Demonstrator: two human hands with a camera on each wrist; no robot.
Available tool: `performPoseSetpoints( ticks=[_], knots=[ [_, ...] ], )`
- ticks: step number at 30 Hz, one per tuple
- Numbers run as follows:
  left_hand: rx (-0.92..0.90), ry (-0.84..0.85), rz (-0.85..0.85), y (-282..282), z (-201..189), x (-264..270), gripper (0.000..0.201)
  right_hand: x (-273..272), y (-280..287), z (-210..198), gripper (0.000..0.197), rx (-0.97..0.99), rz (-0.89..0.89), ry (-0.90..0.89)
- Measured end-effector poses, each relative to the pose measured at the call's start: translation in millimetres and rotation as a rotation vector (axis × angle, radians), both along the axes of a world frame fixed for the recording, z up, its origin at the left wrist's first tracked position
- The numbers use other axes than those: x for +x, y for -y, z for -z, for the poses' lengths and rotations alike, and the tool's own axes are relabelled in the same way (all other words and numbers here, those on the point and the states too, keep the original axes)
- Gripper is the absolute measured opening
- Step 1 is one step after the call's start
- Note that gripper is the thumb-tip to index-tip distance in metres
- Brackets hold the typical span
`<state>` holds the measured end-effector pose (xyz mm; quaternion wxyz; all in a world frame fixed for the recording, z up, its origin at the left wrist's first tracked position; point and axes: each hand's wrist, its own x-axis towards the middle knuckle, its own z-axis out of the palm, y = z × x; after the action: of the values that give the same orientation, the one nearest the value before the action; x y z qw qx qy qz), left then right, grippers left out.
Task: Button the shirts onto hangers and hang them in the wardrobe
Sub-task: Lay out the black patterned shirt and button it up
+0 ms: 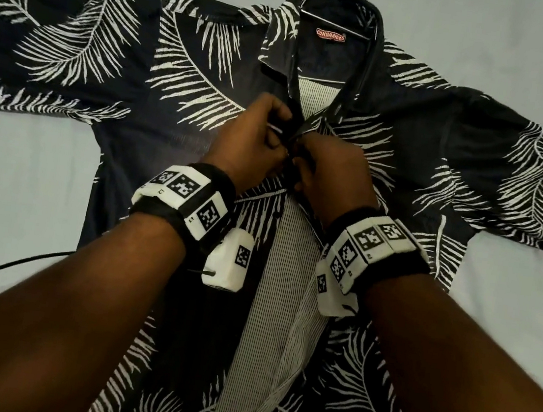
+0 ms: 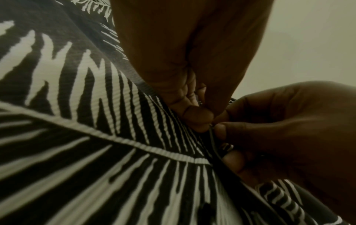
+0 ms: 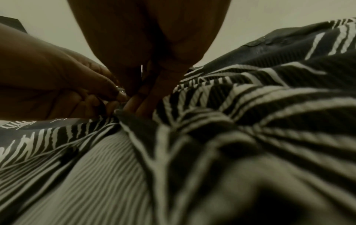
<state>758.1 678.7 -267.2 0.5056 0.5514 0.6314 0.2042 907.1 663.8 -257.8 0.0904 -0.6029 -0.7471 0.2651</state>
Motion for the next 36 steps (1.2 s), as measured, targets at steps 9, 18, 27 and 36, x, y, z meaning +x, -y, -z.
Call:
performPoseSetpoints(
  ticks=[9, 18, 27, 36],
  knots=[
    [0.08, -0.044, 0.111, -4, 6, -5, 0.046, -19, -12, -14, 0.021, -0.174, -0.006, 0.188],
    [0.187, -0.221, 0.37, -2, -5, -10, 0.035, -5, -25, -18, 0.014, -0.664, 0.416, -0.23],
    [0.283, -0.333, 0.085, 51, -8, -5, 0.014, 8, 0, -22, 0.01, -0.234, 0.322, 0.021],
    [0.145, -0.328, 0.075, 121, -1, 9, 0.035, 6, 93, -5, 0.034, -0.189, 0.188, 0.256]
  ],
)
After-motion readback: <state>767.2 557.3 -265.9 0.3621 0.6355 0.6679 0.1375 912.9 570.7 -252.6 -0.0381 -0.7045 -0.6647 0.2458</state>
